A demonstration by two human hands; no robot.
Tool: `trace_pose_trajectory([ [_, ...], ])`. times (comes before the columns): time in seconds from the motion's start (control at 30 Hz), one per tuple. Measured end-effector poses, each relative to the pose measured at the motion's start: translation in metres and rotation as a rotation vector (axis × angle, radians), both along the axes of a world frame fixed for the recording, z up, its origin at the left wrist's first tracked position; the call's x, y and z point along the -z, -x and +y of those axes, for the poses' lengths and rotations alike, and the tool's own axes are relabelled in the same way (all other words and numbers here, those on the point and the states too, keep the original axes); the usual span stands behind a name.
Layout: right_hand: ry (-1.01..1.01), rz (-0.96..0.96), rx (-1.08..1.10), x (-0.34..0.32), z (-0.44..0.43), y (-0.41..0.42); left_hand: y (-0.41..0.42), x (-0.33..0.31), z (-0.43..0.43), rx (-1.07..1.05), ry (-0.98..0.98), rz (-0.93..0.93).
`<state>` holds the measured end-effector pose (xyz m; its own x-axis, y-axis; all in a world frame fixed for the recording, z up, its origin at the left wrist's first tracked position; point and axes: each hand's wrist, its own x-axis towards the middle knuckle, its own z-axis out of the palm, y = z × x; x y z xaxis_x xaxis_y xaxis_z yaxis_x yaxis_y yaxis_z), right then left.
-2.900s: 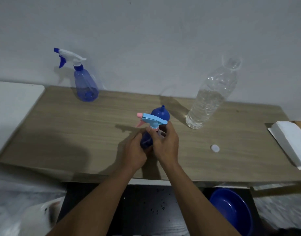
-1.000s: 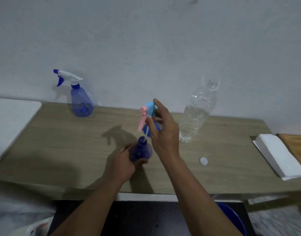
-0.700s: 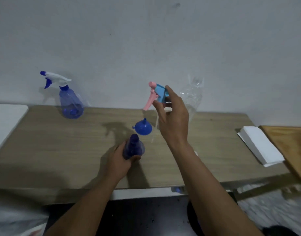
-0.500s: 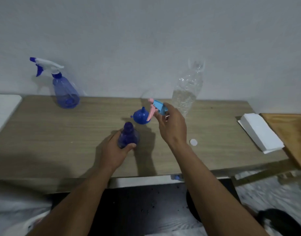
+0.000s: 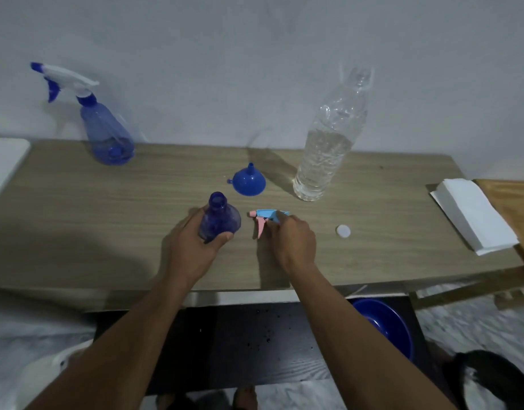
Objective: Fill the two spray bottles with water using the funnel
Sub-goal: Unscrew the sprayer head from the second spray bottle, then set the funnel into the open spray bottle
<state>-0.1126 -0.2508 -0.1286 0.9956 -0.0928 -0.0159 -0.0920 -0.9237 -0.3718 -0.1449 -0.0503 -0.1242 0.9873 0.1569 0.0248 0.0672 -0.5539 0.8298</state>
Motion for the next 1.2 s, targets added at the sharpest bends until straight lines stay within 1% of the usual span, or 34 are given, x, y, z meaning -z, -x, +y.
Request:
trace_pose_trajectory([
  [0.13, -0.025, 0.005, -0.025, -0.004, 0.000, 0.004, -0.001, 0.000, -0.001, 0.013, 0.006, 0.000],
  [0.17, -0.041, -0.016, -0.005, -0.008, 0.001, 0.004, -0.001, 0.000, 0.000, 0.017, 0.007, 0.000],
  [0.23, -0.071, -0.116, 0.027, -0.018, 0.006, -0.001, -0.001, 0.000, 0.000, 0.017, 0.009, -0.007],
  [0.3, -0.158, -0.159, 0.024, -0.028, 0.013, -0.019, -0.001, 0.002, 0.000, 0.014, -0.003, -0.037],
  [0.37, -0.268, -0.105, -0.020, -0.036, 0.020, -0.048, -0.002, 0.003, 0.001, 0.011, -0.014, -0.055],
  [0.43, -0.283, -0.014, -0.107, -0.042, 0.027, -0.080, -0.003, 0.005, 0.001, 0.010, -0.012, -0.059],
  [0.5, -0.182, 0.092, -0.228, -0.043, 0.033, -0.109, -0.004, 0.005, 0.000, 0.007, 0.012, -0.053],
  [0.6, 0.111, 0.228, -0.410, -0.043, 0.040, -0.138, -0.004, 0.005, -0.002, -0.029, 0.036, -0.067],
  [0.67, 0.303, 0.246, -0.484, -0.042, 0.043, -0.146, -0.003, 0.006, -0.003, -0.039, 0.053, -0.071],
  [0.7, 0.352, 0.245, -0.500, -0.043, 0.043, -0.147, -0.003, 0.005, -0.002, -0.042, 0.061, -0.065],
  [0.77, 0.367, 0.237, -0.505, -0.047, 0.043, -0.147, -0.002, 0.005, -0.002, -0.049, 0.072, -0.057],
  [0.8, 0.337, 0.231, -0.501, -0.049, 0.042, -0.147, -0.002, 0.005, -0.002, -0.050, 0.073, -0.056],
  [0.87, 0.192, 0.229, -0.477, -0.055, 0.036, -0.146, -0.002, 0.004, -0.002, -0.051, 0.069, -0.057],
  [0.93, -0.035, 0.220, -0.433, -0.065, 0.028, -0.138, 0.000, 0.001, -0.002, -0.046, 0.075, -0.047],
  [1.07, -0.544, 0.104, -0.308, -0.095, 0.015, -0.104, 0.001, -0.003, -0.003, -0.032, 0.104, -0.044],
  [1.2, -0.915, 0.029, -0.258, -0.119, 0.023, -0.062, 0.001, -0.005, -0.002, -0.039, 0.110, -0.031],
])
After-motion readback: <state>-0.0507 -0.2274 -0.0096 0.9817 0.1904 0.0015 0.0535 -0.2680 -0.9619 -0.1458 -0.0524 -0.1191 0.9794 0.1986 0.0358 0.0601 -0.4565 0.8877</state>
